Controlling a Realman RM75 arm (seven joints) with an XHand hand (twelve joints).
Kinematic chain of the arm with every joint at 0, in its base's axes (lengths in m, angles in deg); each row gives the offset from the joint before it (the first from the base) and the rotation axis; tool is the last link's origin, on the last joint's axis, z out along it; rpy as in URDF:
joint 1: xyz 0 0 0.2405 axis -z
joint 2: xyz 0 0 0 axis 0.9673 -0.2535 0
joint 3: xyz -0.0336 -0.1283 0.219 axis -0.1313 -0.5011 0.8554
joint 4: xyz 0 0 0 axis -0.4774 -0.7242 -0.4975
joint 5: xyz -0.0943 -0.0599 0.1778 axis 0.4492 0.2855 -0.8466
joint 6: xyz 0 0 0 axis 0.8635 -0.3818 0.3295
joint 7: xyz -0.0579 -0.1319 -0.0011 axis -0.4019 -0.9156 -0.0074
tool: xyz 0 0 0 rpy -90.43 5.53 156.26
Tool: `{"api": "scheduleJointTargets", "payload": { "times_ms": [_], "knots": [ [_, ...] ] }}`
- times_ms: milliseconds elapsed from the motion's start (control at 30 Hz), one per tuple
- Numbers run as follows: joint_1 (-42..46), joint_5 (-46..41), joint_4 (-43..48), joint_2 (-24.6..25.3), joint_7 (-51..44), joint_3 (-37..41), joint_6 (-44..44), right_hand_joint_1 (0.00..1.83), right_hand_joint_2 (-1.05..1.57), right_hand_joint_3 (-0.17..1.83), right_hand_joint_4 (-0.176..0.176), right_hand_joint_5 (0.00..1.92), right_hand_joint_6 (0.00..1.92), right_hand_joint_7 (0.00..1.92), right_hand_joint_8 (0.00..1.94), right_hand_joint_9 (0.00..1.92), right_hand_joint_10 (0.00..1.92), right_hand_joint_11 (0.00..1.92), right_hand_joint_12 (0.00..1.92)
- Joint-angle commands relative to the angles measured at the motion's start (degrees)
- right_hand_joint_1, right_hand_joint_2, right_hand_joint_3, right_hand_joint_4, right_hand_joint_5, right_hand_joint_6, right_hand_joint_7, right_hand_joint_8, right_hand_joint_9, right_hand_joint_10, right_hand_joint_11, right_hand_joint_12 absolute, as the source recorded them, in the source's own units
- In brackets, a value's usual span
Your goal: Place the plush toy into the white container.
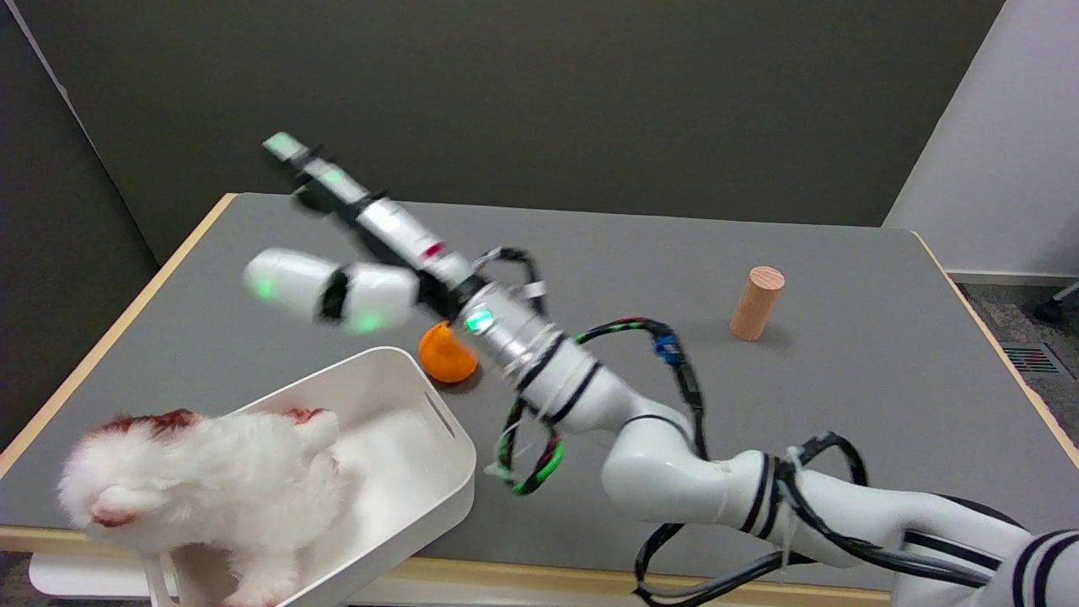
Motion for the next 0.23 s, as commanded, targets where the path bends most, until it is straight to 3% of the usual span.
{"api": "scheduleJointTargets", "payload": {
  "times_ms": [33, 233],
  "knots": [
    [16.16, -10.15, 7.32, -24.20, 5.77, 25.21, -34.83, 0.30, 0.66, 0.72, -0.005, 0.00, 0.00, 0.00, 0.00, 0.00, 0.00, 0.00, 0.44],
    [18.50, -13.38, 1.75, -27.19, 20.12, 26.95, -38.41, 0.29, 0.67, 0.72, -0.005, 0.00, 0.00, 0.00, 0.00, 0.00, 0.00, 0.00, 0.42]
  ]
}}
